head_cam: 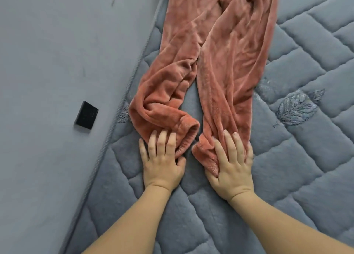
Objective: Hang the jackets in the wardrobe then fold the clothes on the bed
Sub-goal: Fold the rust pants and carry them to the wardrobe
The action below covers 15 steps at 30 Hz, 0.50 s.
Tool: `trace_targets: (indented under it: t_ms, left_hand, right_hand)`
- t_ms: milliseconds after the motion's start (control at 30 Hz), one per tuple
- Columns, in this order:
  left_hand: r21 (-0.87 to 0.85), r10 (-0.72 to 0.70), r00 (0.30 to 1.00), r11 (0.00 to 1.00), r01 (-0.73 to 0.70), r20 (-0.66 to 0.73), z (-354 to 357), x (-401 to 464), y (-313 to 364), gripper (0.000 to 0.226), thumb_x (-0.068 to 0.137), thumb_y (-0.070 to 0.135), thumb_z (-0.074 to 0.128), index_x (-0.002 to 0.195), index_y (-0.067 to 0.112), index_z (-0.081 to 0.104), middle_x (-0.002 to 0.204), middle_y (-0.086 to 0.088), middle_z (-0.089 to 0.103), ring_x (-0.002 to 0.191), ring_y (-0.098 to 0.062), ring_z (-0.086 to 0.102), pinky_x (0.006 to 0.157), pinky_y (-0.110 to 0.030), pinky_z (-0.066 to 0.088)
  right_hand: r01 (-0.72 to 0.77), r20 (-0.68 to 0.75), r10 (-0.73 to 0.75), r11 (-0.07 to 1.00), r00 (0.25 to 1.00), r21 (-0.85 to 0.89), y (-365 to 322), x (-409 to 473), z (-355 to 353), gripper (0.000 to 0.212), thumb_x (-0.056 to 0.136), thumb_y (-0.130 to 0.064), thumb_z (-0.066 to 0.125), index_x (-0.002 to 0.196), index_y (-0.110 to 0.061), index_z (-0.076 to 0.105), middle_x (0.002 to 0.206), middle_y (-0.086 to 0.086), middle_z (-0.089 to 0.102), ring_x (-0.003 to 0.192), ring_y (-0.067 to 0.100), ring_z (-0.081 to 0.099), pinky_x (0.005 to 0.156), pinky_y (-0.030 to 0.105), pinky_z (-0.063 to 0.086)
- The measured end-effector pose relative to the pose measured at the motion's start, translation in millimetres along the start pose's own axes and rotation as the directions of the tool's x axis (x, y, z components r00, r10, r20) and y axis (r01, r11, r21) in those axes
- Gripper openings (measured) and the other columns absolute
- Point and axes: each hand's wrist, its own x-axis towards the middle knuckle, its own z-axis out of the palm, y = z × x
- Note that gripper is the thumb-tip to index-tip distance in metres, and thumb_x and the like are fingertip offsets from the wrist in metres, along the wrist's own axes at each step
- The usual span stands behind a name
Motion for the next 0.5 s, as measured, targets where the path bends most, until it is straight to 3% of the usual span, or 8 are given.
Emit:
trace_targets:
  t_ms: [200,333,500]
  left_hand:
    - [0.006,0.022,0.998,1.000,-0.022,-0.052,3.0,-0.6,0.0,0.064,0.075,0.039,0.053,0.135,0.017,0.045,0.136,-0.011,0.053,0.133,-0.035,0.038,0.115,-0.060,0.020]
    - [-0.029,0.020,0.998,0.999,-0.022,-0.066,-1.2,0.2,0.8,0.058,0.079,0.034,0.052,0.133,0.012,0.055,0.133,-0.012,0.055,0.130,-0.037,0.043,0.114,-0.059,0.024]
    - [-0.118,0.010,0.998,0.993,-0.018,-0.065,-11.2,-2.8,2.8,0.046,0.082,0.023,0.050,0.122,0.004,0.062,0.118,-0.016,0.061,0.112,-0.040,0.053,0.108,-0.055,0.034]
  right_hand:
    - [0.023,-0.009,-0.023,1.000,1.000,-0.006,5.6,-2.7,7.5,0.075,0.074,-0.050,0.050,0.143,-0.022,0.040,0.155,0.011,0.028,0.144,0.034,0.022,0.113,0.063,0.014]
    - [0.020,-0.004,-0.019,1.000,1.000,0.018,4.0,-0.8,2.9,0.072,0.077,-0.048,0.048,0.144,-0.022,0.043,0.156,0.011,0.029,0.145,0.032,0.020,0.114,0.062,0.014]
    - [0.018,-0.062,-0.011,0.994,0.998,0.111,1.4,-5.3,-4.6,0.054,0.080,-0.036,0.051,0.132,-0.020,0.057,0.151,0.009,0.039,0.142,0.031,0.031,0.114,0.060,0.017]
